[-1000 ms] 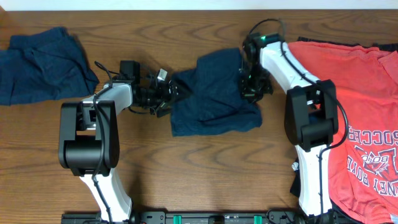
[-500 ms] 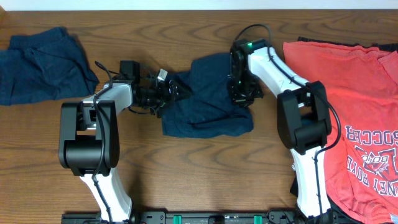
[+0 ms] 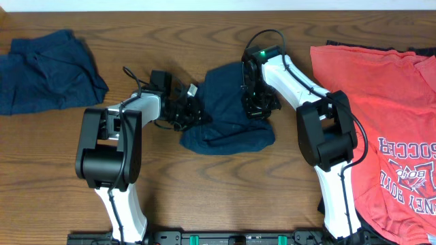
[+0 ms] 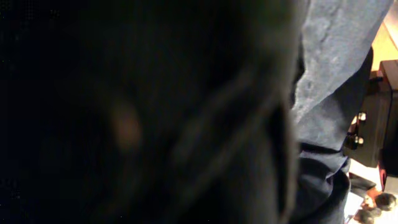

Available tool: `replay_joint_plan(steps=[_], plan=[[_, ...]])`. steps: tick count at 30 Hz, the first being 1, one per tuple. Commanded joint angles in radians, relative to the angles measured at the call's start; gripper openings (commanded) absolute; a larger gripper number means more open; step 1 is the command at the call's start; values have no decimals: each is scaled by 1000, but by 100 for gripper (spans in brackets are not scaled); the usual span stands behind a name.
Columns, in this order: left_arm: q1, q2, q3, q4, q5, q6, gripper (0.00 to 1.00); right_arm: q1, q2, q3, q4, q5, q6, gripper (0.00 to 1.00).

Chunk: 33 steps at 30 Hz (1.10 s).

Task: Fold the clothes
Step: 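Lift the navy bundle with the left gripper and carry it left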

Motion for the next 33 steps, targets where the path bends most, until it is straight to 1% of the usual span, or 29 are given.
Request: replay_joint_plan(steps=[1, 3, 6, 9, 12, 14, 15, 16, 18, 19, 20, 21, 23, 27, 31, 33], plan=[[-18, 34, -23, -9, -107, -4, 6, 37, 60, -19, 16, -52, -23, 1], [-18, 34, -23, 7, -107, -4, 6, 32, 60, -3, 14, -49, -42, 1], [-18, 34, -9, 20, -107, -3, 6, 18, 60, 67, 8, -13, -41, 1], [-18, 19, 10, 20, -123, -4, 6, -3, 60, 220, -52, 43, -41, 1], [-18, -24, 16, 19, -182, -4, 6, -26, 60, 412, -138, 81, -37, 1], [-18, -66, 20, 11, -235, -5, 6, -43, 60, 556, -195, 83, -31, 10], [-18, -89, 20, 6, -262, -5, 6, -52, 60, 622, -220, 83, -26, 18], [-18, -113, 20, 0, -286, -5, 6, -63, 60, 698, -249, 82, -25, 31], [-18, -171, 20, -17, -341, -5, 6, -80, 60, 823, -303, 82, -25, 45], [-18, -200, 20, -26, -365, -5, 6, -87, 60, 879, -331, 78, -25, 43], [-18, -232, 20, -36, -391, -5, 6, -93, 60, 920, -356, 75, -21, 32], [-18, -272, 20, -48, -421, -5, 6, -99, 60, 963, -387, 70, -21, 17], [-18, -333, 20, -66, -470, -5, 6, -105, 60, 999, -414, 54, -22, 4], [-18, -455, 20, -91, -598, -5, 6, -101, 56, 990, -414, 7, -21, 1], [-8, -559, 20, -103, -731, -5, 6, -81, 56, 967, -414, -10, -21, 2], [8, -593, 21, -101, -765, -5, 6, -65, 56, 952, -414, -20, -22, 2]])
